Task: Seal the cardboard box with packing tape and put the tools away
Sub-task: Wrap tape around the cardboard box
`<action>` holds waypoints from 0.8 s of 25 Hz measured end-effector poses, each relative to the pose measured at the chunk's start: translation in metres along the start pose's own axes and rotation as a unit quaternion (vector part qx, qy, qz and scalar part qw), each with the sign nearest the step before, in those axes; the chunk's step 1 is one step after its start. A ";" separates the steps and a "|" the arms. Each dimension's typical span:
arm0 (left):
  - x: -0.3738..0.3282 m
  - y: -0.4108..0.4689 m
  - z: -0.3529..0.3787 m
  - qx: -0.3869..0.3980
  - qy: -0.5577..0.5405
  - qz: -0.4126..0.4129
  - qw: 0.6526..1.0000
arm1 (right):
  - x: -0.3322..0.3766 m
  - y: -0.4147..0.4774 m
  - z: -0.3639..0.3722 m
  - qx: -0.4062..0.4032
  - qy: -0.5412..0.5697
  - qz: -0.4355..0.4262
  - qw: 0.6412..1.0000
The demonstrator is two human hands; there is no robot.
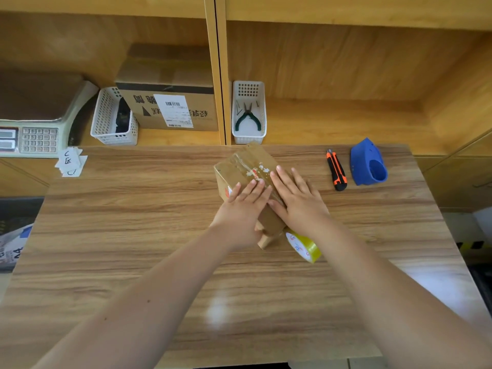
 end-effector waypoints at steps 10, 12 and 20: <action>-0.017 0.001 0.007 -0.010 -0.020 -0.065 0.998 | 0.003 -0.005 0.003 0.001 0.045 0.041 0.998; -0.009 0.003 -0.001 0.004 -0.016 -0.050 0.999 | 0.004 -0.006 0.002 0.018 0.075 0.040 0.996; 0.037 -0.007 -0.021 0.045 -0.056 -0.016 0.997 | 0.011 -0.016 0.006 0.025 -0.036 -0.115 0.992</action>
Point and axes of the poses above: each hand's wrist, its own y-axis towards the middle knuckle, its own z-axis out of the palm, x = y × z, the point moved 1 cm from there along y, towards the middle knuckle, and after that the axes turned 5 degrees about -y, right-handed, at the moved point
